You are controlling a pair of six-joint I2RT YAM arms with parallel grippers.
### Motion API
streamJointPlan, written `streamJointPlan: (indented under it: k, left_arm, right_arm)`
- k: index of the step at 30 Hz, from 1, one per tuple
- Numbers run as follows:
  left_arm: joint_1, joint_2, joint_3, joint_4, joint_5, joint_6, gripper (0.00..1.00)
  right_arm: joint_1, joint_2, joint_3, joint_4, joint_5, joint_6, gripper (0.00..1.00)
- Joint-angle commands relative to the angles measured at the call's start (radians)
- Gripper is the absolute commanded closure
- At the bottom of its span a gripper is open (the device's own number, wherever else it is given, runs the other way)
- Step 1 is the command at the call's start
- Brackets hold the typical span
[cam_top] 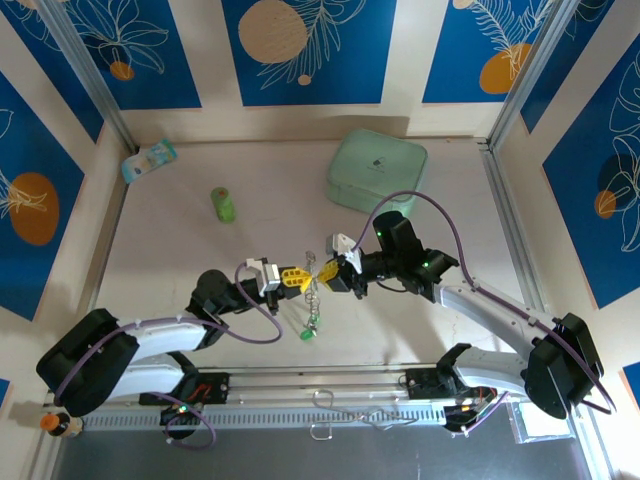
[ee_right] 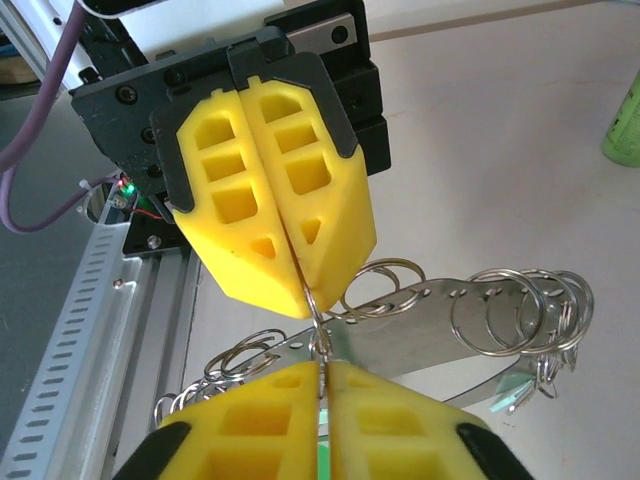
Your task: Put the keys on the keyring
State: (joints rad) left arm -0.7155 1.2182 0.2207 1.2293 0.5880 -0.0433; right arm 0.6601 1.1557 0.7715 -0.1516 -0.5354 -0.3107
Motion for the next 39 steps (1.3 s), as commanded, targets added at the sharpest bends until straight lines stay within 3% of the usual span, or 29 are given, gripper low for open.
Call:
streamJointPlan:
  k: [1,4,17,18,20,22,33,39]
  left_arm:
    - [0.007,-0.029,0.025,0.039,0.016,0.016,1.0]
    - [0.008,-0.027,0.027,0.045,0.015,0.013,1.0]
    - [0.005,0.047,0.037,0.174,0.01,-0.061,1.0]
    - [0.005,0.051,0.036,0.176,0.006,-0.058,1.0]
    - [0.005,0.056,0.035,0.177,-0.001,-0.052,1.0]
    - [0.004,0.06,0.035,0.177,-0.001,-0.052,1.0]
    - [0.005,0.081,0.051,0.178,0.027,-0.066,1.0]
    - [0.004,0.086,0.054,0.178,0.038,-0.066,1.0]
  right_arm:
    - [0.005,0.006,-0.009,-0.025,-0.034,-0.016,0.95]
    - [0.006,0.009,-0.008,-0.027,-0.036,-0.018,1.0]
    - [0.009,0.047,-0.029,0.031,-0.043,0.011,1.0]
    - [0.007,0.036,-0.038,0.044,-0.036,0.019,0.99]
    - [0.0,-0.001,-0.064,0.072,-0.026,0.031,0.8]
    - [-0.005,-0.03,-0.088,0.091,-0.03,0.032,0.71]
    - [0.005,-0.031,-0.104,0.218,-0.011,0.086,0.68]
    - [0.022,-0.015,-0.098,0.23,-0.009,0.093,0.73]
